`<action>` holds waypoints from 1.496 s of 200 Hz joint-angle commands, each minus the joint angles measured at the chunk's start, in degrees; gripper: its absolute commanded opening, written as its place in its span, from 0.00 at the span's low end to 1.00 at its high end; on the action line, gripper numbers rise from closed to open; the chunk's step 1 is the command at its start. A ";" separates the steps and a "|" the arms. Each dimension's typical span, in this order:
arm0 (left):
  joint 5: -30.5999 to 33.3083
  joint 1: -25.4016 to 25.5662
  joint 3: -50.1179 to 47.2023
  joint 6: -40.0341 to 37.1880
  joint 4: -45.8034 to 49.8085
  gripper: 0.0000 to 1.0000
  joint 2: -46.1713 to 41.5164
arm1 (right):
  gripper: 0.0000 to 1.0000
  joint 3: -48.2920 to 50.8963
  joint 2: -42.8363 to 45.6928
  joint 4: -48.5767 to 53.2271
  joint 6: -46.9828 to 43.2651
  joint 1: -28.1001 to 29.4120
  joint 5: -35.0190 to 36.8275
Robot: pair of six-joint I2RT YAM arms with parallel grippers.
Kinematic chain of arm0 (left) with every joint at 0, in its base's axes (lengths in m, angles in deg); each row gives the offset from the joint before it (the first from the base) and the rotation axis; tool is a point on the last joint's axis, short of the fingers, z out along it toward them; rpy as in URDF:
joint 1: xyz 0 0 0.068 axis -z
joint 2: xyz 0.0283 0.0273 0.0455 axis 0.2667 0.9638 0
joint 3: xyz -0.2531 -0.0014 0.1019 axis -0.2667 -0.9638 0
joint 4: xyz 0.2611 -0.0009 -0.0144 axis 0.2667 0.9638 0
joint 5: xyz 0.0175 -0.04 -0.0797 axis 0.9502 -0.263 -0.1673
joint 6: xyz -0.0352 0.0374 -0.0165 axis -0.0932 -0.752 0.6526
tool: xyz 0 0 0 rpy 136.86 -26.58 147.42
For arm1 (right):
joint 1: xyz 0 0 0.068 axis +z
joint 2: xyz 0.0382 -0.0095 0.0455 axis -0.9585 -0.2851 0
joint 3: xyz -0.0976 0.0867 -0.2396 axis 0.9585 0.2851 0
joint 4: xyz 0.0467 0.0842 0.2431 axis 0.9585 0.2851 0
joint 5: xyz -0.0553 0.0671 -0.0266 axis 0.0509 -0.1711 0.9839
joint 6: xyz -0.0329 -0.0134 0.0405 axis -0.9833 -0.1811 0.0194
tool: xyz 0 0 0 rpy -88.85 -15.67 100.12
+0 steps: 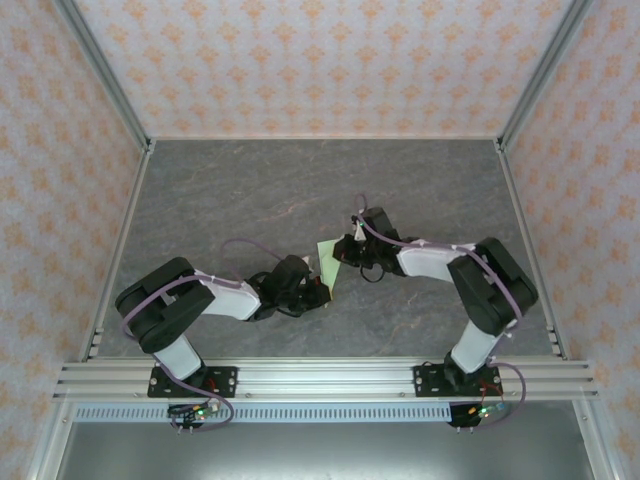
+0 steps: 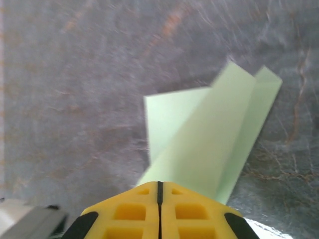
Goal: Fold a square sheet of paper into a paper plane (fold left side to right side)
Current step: Fold the wing for the fifth time at the center of the table.
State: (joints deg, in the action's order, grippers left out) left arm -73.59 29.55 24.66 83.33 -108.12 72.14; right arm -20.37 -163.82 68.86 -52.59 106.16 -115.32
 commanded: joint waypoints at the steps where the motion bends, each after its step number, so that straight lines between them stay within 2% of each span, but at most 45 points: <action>1: 0.82 0.52 -1.39 -1.06 8.56 0.00 0.24 | 0.09 -3.20 -3.31 -1.11 -0.33 0.14 0.89; 86: 1.03 0.59 -2.05 -0.99 8.56 0.00 0.51 | 0.09 -6.45 -9.66 1.54 -6.63 -6.99 2.37; 138: 0.87 0.57 -2.31 -1.01 8.21 0.00 0.31 | 0.09 -13.44 -13.41 6.85 -9.81 -10.64 2.81; 164: 0.78 0.55 -2.31 -1.03 8.12 0.00 -0.20 | 0.09 -15.51 -11.71 9.08 -10.73 -11.11 3.94; 205: 0.57 0.60 -1.87 -1.45 8.29 0.00 -1.19 | 0.09 -11.42 -1.17 9.46 -10.37 -10.63 3.20; 233: 0.85 0.60 -1.65 -1.54 8.42 0.00 -1.83 | 0.09 -6.46 4.07 6.36 -6.96 -7.23 -1.24; 275: 0.79 0.60 -1.27 -1.71 8.59 0.00 -2.60 | 0.09 -2.42 0.99 -2.00 0.92 -1.35 -3.43; 299: 0.57 0.56 -0.60 -2.23 9.34 0.00 -3.28 | 0.09 -3.77 -4.17 -1.83 1.86 0.08 -3.09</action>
State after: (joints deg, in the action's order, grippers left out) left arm -73.57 29.55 24.60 83.07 -104.84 70.28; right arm -23.74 -163.45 70.13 -53.92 105.49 -118.16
